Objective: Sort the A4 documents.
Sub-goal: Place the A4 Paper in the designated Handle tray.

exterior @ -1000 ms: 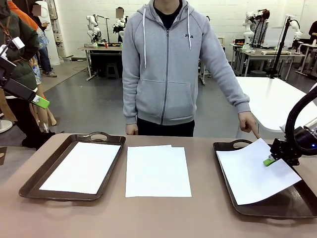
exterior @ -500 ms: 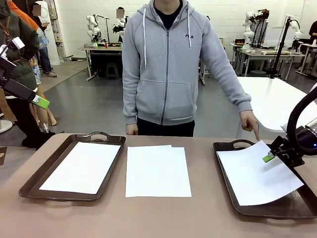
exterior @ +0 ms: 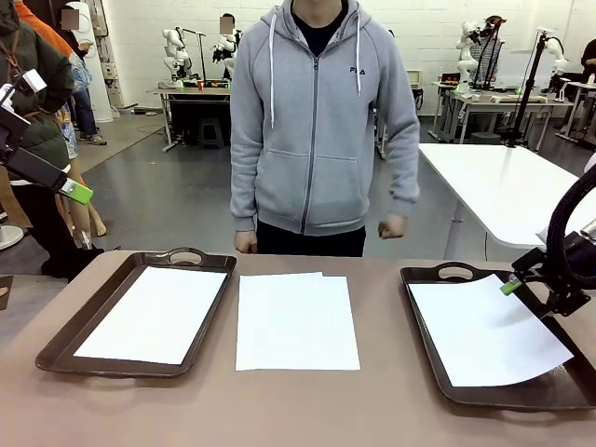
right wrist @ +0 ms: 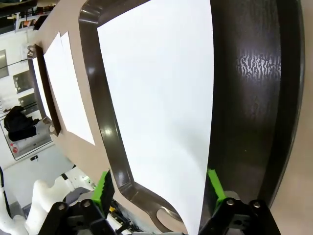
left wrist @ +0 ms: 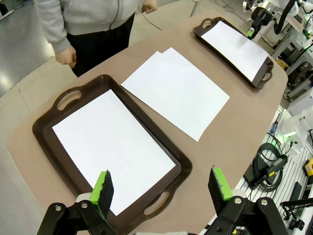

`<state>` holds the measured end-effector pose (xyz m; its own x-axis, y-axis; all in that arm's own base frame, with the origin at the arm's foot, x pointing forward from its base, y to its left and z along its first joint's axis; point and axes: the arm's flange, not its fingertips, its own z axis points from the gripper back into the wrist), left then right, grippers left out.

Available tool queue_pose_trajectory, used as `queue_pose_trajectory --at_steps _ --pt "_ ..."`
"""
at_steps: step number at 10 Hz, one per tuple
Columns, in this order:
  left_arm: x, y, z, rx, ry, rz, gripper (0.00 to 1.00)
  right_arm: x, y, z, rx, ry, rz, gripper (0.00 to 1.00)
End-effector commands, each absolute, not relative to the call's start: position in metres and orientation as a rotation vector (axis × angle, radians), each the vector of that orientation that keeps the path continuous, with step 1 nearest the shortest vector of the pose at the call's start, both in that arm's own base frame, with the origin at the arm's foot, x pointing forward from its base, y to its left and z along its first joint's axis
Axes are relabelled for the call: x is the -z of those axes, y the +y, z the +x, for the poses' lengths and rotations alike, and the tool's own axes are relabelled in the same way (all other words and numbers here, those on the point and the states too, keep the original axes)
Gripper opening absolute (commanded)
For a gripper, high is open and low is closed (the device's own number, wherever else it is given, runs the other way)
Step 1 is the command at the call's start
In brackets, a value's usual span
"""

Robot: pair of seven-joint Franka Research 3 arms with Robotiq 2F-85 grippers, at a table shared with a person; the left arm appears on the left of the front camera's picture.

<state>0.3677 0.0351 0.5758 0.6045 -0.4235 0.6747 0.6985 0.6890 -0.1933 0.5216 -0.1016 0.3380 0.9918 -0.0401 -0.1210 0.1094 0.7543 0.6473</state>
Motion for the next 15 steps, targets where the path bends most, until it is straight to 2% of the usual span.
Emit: queue_pose_trajectory --at_steps 1,10,15 --pt "-0.576 0.034 0.367 0.676 -0.638 -0.468 1.00 -0.343 -0.102 0.510 0.112 0.099 0.665 1.00" --pt "-0.576 0.034 0.367 0.676 -0.638 -0.468 1.00 -0.359 -0.104 0.495 0.139 0.083 0.702 1.00" --pt "-0.576 0.034 0.367 0.676 -0.638 -0.468 1.00 -0.358 -0.107 0.504 0.100 0.079 0.697 1.00"
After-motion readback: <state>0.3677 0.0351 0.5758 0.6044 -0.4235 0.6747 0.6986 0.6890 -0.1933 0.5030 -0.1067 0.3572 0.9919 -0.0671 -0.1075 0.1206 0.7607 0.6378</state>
